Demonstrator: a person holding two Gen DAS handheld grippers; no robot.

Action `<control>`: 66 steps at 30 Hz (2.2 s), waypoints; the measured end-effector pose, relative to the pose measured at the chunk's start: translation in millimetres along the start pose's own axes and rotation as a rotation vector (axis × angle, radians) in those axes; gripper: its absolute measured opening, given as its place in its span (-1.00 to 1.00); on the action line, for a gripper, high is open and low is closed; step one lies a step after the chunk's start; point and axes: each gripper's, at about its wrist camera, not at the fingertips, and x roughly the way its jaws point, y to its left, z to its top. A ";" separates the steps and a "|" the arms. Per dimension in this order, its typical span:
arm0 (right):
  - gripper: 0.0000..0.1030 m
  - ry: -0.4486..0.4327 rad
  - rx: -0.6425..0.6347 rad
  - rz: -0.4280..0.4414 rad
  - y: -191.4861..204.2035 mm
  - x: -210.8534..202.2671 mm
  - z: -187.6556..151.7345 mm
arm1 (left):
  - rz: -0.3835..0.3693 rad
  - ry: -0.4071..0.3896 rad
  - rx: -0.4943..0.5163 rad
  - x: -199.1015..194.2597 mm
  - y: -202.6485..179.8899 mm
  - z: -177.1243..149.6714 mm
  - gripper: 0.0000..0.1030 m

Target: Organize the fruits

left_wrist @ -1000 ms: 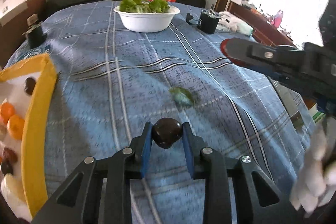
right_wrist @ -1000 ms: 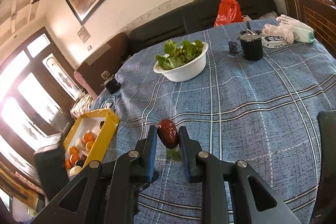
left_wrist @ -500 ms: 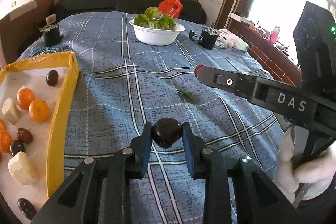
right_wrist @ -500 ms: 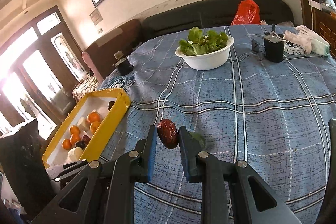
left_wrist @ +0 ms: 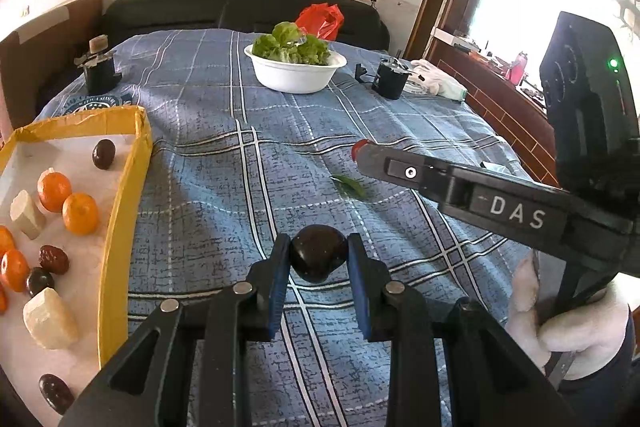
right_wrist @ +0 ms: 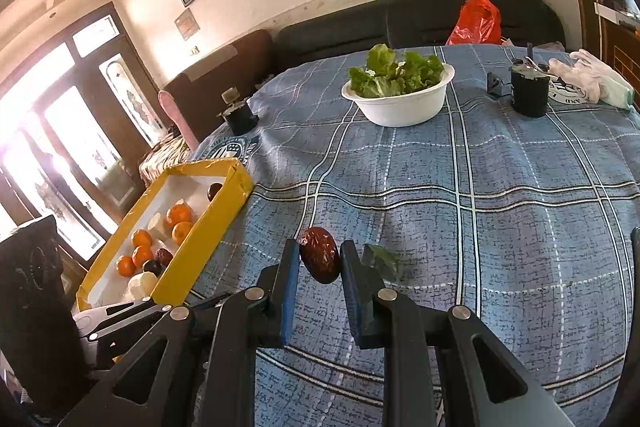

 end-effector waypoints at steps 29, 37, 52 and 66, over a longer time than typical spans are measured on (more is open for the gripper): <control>-0.55 -0.018 -0.044 0.036 12.7 -4.8 0.1 | 0.039 -0.065 -0.049 -44.9 23.9 6.0 -0.47; -0.55 -0.030 -0.076 0.065 21.6 -6.8 -1.6 | 0.057 -0.092 -0.082 -60.8 40.6 5.4 -0.47; -0.54 -0.024 -0.103 0.119 33.3 -5.5 -5.3 | 0.150 -0.155 -0.172 -108.3 105.7 -12.7 -0.47; -0.53 0.194 -0.093 0.244 28.0 19.0 -12.0 | 0.196 -0.202 -0.279 -145.5 160.7 -29.6 -0.46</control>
